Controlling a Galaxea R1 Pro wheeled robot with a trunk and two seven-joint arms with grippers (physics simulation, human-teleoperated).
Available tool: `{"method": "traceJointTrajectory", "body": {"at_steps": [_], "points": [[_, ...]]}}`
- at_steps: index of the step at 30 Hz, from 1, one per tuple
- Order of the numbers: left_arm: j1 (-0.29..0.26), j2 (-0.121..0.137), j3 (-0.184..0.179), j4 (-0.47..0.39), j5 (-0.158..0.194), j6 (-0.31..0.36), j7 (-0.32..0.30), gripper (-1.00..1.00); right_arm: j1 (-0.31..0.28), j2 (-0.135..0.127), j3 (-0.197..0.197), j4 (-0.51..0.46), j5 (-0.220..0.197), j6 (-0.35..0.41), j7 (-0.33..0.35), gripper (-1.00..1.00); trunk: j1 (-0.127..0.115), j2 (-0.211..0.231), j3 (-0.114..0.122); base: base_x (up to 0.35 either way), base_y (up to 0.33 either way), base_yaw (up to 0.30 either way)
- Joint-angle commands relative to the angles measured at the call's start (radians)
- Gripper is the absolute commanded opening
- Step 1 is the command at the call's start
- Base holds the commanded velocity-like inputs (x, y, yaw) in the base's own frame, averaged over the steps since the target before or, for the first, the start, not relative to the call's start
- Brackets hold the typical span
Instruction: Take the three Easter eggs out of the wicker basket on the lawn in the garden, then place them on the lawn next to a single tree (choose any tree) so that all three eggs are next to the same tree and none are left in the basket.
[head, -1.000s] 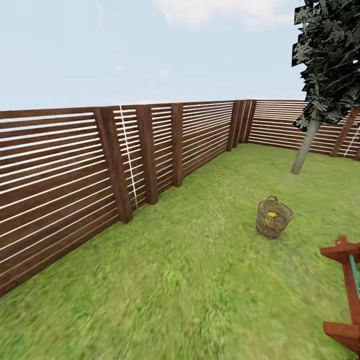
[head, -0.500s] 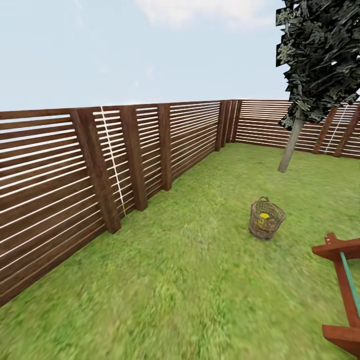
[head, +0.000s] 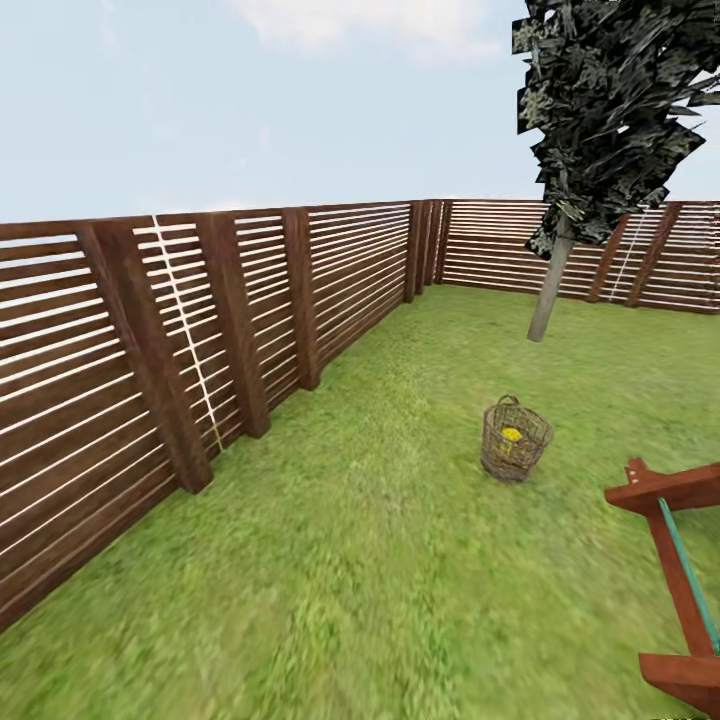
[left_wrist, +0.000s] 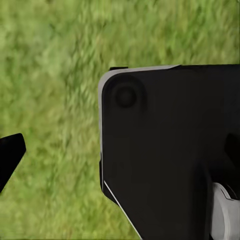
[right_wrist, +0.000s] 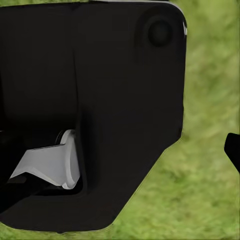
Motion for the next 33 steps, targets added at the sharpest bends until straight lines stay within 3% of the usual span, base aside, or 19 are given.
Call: {"method": "traceJointTrajectory", "body": {"at_steps": [1, 8, 25, 33], "points": [[0.0, 0.0, -0.001, 0.0, -0.001, -0.003, 0.001, 1.0, 0.0, 0.0, -0.003, -0.002, 0.0, -0.002, -0.001, 1.0, 0.001, -0.002, -0.002, 0.308, 0.105, -0.267], [0.0, 0.0, -0.001, 0.0, -0.001, -0.003, 0.001, 1.0, 0.0, 0.0, -0.003, -0.002, 0.0, -0.002, -0.001, 1.0, 0.001, -0.002, -0.002, 0.308, 0.105, -0.137], [-0.001, 0.0, 0.0, 0.001, -0.001, -0.003, 0.001, 1.0, 0.0, 0.0, 0.0, -0.003, 0.002, 0.0, 0.001, 1.0, 0.001, -0.002, -0.002, 0.308, 0.105, -0.008], [-0.001, 0.0, 0.0, 0.001, -0.001, -0.003, 0.001, 1.0, 0.0, 0.02, 0.002, -0.016, 0.001, -0.002, 0.002, 1.0, 0.001, -0.002, -0.002, 0.308, 0.105, 0.0]]}}
